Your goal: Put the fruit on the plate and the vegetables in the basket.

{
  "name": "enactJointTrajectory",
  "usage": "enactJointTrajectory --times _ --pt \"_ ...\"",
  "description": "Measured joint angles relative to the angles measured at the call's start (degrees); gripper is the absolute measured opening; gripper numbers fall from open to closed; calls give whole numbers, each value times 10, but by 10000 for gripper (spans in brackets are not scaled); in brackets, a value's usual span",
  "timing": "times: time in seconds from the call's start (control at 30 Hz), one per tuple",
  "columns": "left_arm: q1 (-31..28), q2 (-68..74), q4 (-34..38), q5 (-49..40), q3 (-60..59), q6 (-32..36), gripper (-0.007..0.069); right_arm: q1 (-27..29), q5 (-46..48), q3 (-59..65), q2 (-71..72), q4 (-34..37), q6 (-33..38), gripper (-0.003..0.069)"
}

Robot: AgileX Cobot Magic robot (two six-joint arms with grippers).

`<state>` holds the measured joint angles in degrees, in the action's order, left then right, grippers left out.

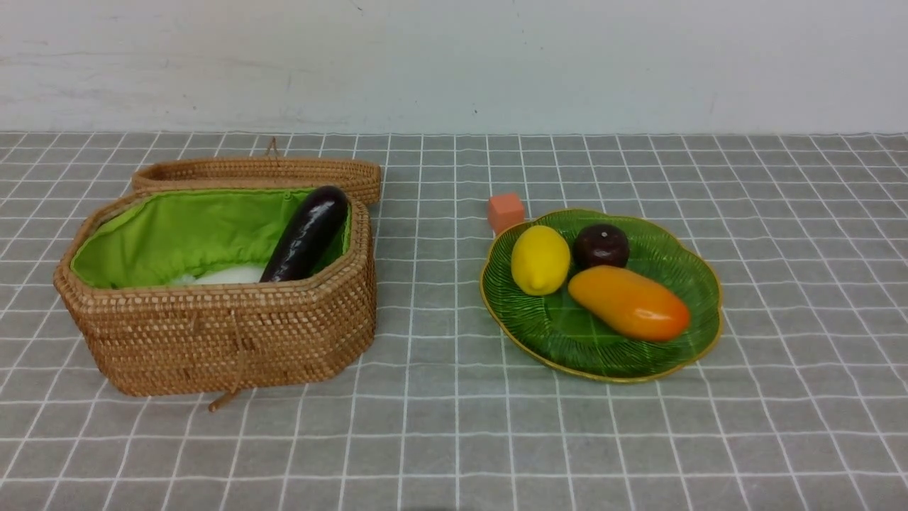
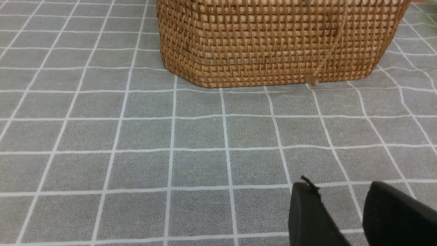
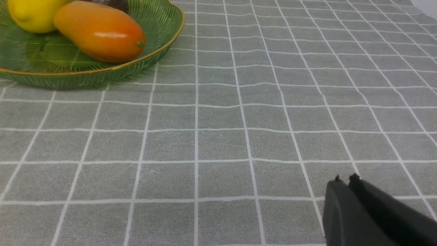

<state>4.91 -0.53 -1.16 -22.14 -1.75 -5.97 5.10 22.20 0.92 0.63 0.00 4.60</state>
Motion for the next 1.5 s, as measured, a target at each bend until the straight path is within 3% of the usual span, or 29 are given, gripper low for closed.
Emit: enactJointTrajectory --times 1.5 --pt "0 0 0 2 0 0 239 0 0 0 0 0 0 60"
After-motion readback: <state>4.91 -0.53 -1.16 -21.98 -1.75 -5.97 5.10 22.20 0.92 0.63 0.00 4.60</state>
